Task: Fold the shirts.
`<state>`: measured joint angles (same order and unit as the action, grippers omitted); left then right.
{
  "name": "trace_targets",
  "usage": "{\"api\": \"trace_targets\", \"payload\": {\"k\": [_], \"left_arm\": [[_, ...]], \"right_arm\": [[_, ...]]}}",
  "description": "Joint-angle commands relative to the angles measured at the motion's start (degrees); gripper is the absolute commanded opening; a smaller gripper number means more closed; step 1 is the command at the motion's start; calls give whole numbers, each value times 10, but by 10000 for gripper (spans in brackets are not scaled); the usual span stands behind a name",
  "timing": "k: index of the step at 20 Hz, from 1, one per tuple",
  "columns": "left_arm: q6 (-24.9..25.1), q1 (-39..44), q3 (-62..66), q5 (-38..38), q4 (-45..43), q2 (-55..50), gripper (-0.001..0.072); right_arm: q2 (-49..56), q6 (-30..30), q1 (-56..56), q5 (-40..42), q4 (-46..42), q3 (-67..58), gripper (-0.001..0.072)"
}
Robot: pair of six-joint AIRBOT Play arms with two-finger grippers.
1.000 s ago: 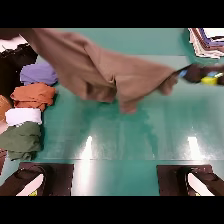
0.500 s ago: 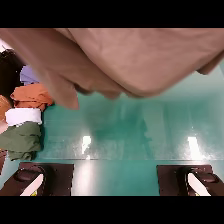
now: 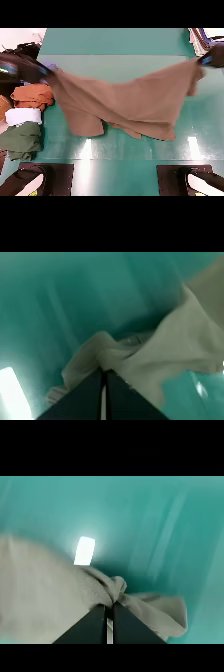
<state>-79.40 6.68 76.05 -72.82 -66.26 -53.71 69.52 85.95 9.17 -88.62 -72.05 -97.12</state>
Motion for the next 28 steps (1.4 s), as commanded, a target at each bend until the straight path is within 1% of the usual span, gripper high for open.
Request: {"api": "trace_targets", "payload": {"k": [1, 4, 6, 7, 8, 9, 10, 11, 12, 13, 15, 17, 19, 21, 22, 23, 24, 28], "left_arm": [[24, -1, -164, 124, -17, -69, 24], [24, -1, -165, 244, -26, -155, 25], [22, -1, -150, 308, -27, -198, 25], [18, -1, -139, 323, -27, -214, 60], [16, -1, -128, 334, -27, -225, 344], [14, -1, -118, 335, -29, -229, 530], [14, -1, -106, 330, -40, -229, 532], [14, -1, -90, 313, -61, -229, 533], [14, -8, -71, 280, -87, -229, 533], [14, -25, -57, 240, -93, -229, 533], [14, -68, -55, 182, -92, -231, 533], [16, -103, -75, 161, -80, -235, 533], [41, -114, -110, 174, -53, -241, 532], [102, -108, -153, 196, 18, -256, 532], [144, -103, -174, 204, 51, -264, 532], [172, -99, -189, 210, 65, -268, 532], [180, -96, -198, 220, 69, -269, 532], [184, -74, -210, 284, 71, -269, 533]], "right_arm": [[109, -21, 16, 64, 0, 76, 15], [192, -20, 2, 125, 5, 62, 15], [234, -20, -2, 129, 5, 22, 16], [252, -19, -5, 125, 6, -1, 18], [267, -19, -5, 118, 7, -26, 88], [279, -19, -5, 112, 8, -48, 300], [286, -19, -5, 102, 7, -71, 400], [289, -20, -5, 89, 7, -90, 399], [287, -21, -5, 75, 4, -106, 398], [282, -29, -7, 57, 5, -113, 392], [265, -40, -17, 10, 5, -113, 380], [255, -40, -32, -23, 8, -113, 380], [248, -40, -46, -37, 40, -113, 380], [247, -40, -56, -49, 65, -113, 380], [247, -40, -59, -56, 64, -113, 380], [247, -40, -60, -64, 64, -113, 380], [247, -40, -64, -70, 64, -113, 380], [247, -40, -69, -75, 63, -113, 380]]}}
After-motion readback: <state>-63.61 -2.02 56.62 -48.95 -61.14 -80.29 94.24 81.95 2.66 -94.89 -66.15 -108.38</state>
